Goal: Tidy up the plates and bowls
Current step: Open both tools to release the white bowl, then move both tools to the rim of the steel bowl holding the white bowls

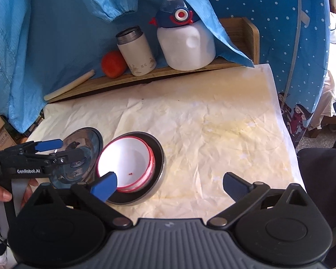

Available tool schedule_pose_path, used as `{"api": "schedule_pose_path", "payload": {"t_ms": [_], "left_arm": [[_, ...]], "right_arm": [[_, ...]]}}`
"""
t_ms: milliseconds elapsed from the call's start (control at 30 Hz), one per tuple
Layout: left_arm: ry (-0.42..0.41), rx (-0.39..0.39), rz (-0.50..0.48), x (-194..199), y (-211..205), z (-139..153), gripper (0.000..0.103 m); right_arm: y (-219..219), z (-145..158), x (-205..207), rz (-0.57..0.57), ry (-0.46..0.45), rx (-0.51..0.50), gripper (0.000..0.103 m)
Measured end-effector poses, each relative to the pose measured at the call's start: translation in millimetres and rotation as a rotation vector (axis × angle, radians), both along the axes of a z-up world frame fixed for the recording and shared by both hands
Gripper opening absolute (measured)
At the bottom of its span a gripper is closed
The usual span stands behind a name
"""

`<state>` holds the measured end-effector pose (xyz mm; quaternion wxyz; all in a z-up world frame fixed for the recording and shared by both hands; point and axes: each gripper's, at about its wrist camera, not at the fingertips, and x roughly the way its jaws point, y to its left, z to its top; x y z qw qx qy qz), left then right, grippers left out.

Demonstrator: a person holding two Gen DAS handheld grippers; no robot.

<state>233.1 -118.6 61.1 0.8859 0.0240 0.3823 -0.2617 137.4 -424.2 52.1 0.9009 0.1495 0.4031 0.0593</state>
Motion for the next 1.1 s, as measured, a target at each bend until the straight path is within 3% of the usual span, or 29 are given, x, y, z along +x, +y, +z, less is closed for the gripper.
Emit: {"api": "schedule_pose_path", "payload": {"t_ms": [233,600,1100], "left_arm": [[0.013,0.06,-0.007,13.7,-1.3,-7.8,0.102],[0.039,0.088,-0.038,29.6,-11.5,-9.7,0.102],[0.034,0.218,-0.167,46.4,-40.3,-16.5,0.102]], "right_arm": [[0.7,-6.5,6.9,0.002,0.026,-0.007,0.103],[-1.8,-18.7,23.5,0.001,0.086,-0.016,0.103],[-1.0,-32.7,36.7,0.023,0.147,-0.004,0.103]]}}
